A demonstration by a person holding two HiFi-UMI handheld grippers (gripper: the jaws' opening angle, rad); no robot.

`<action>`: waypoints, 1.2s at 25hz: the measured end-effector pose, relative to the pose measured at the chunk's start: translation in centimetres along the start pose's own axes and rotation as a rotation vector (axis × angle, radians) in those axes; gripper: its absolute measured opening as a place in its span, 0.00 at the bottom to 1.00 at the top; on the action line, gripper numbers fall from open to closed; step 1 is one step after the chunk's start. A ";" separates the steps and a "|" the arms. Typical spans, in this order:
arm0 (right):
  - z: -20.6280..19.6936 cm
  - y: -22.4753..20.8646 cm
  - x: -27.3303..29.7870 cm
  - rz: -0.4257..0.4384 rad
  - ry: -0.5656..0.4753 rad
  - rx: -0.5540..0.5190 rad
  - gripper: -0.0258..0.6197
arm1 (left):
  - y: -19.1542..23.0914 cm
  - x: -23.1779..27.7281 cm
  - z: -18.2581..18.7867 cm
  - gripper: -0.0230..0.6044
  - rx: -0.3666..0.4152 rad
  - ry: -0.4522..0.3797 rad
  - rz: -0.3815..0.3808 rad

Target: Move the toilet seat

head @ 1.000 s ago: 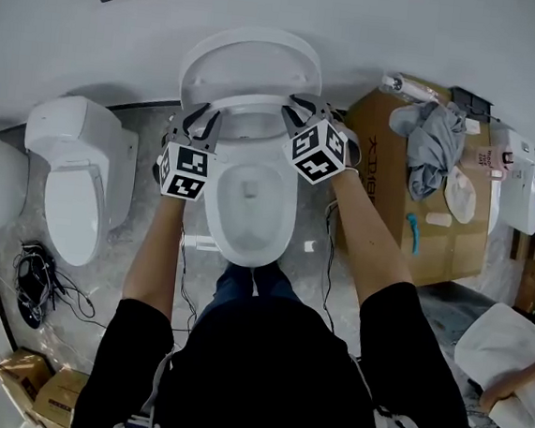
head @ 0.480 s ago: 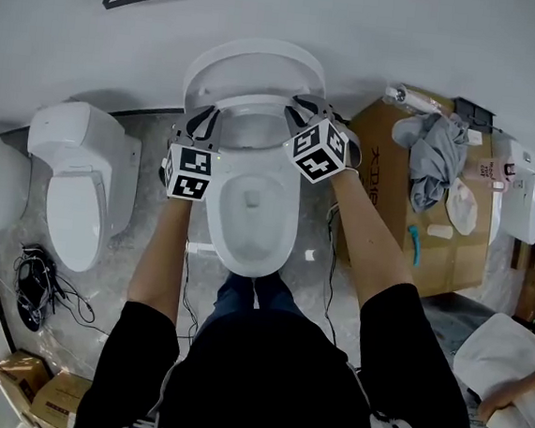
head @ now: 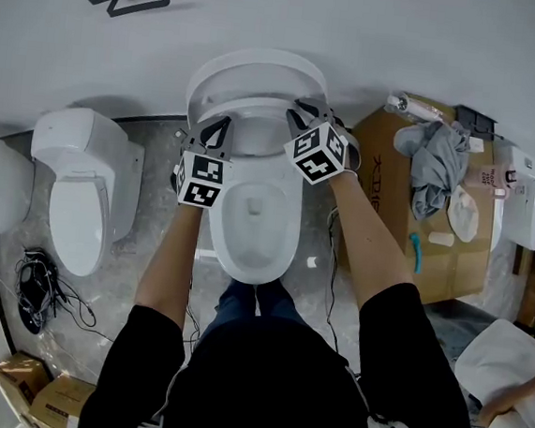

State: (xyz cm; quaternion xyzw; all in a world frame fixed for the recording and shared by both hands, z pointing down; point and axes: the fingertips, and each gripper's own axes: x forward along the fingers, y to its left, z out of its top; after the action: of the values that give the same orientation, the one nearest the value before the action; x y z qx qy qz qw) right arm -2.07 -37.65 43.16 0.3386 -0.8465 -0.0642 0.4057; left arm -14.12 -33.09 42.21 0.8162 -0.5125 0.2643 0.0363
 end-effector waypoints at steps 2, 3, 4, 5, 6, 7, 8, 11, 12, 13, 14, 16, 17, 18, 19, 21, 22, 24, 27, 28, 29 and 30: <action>0.0 0.0 0.0 -0.005 -0.007 0.002 0.18 | -0.1 0.1 0.3 0.05 -0.008 -0.009 0.003; -0.1 0.0 0.0 -0.007 -0.008 0.006 0.18 | -0.2 0.1 0.5 0.05 -0.012 -0.013 0.005; -0.1 0.0 0.0 -0.008 -0.008 0.010 0.18 | -0.2 0.0 0.6 0.05 -0.015 -0.016 0.006; -0.1 0.0 0.0 -0.008 -0.007 0.013 0.18 | -0.2 0.0 0.8 0.05 -0.019 -0.019 0.008; -0.1 0.1 -0.1 -0.010 -0.007 0.014 0.18 | -0.2 -0.1 0.9 0.05 -0.023 -0.021 0.009; -0.1 0.1 -0.2 -0.012 -0.009 0.017 0.18 | -0.3 -0.3 1.1 0.05 -0.027 -0.022 0.011; -0.1 0.2 -0.3 -0.017 -0.012 0.025 0.18 | -0.3 -0.4 1.3 0.05 -0.029 -0.025 0.013; -0.1 0.3 -0.7 -0.042 -0.033 0.085 0.19 | -0.3 -1.0 1.9 0.05 -0.026 -0.037 0.019; -0.1 0.4 -1.0 -0.053 -0.047 0.108 0.20 | -0.3 -1.3 2.0 0.05 -0.027 -0.040 0.021; -0.1 0.4 -1.5 -0.066 -0.064 0.130 0.21 | -0.3 -1.6 2.1 0.05 -0.030 -0.041 0.024; 0.1 0.4 -2.1 -0.081 -0.086 0.147 0.22 | -0.3 -2.0 2.2 0.05 -0.037 -0.042 0.026; 0.6 0.3 -3.5 -0.113 -0.140 0.181 0.21 | -0.3 -2.9 2.7 0.05 -0.048 -0.058 0.035; 0.9 0.3 -4.4 -0.130 -0.169 0.199 0.17 | -0.3 -3.4 3.0 0.05 -0.052 -0.070 0.041; 1.2 0.2 -5.3 -0.148 -0.196 0.217 0.13 | -0.3 -3.9 3.3 0.05 -0.057 -0.079 0.046; 1.4 0.3 -6.3 -0.162 -0.221 0.234 0.11 | -0.5 -4.3 3.4 0.05 -0.062 -0.085 0.050; 1.9 0.5 -8.1 -0.176 -0.274 0.270 0.09 | -0.9 -5.3 3.6 0.05 -0.080 -0.098 0.058; 2.2 0.7 -9.1 -0.177 -0.303 0.289 0.08 | -1.2 -5.9 3.8 0.05 -0.093 -0.109 0.061; 2.7 1.1 -11.1 -0.184 -0.349 0.331 0.08 | -1.9 -7.2 4.3 0.05 -0.116 -0.136 0.065; 3.6 1.8 -14.7 -0.206 -0.406 0.380 0.08 | -3.1 -9.8 5.2 0.05 -0.133 -0.179 0.074; 3.9 2.1 -15.9 -0.211 -0.428 0.388 0.08 | -3.4 -10.8 5.4 0.05 -0.137 -0.192 0.080; 4.2 2.5 -17.2 -0.215 -0.450 0.394 0.08 | -3.8 -11.8 5.7 0.05 -0.138 -0.204 0.086; 4.5 3.0 -18.6 -0.219 -0.471 0.401 0.08 | -4.3 -12.9 5.9 0.05 -0.135 -0.215 0.093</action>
State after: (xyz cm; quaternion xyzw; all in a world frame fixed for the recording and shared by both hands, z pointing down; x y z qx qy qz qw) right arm 1.28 -24.45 29.40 0.4766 -0.8715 -0.0159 0.1147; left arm -12.41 -22.41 32.03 0.8108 -0.5675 0.1414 0.0236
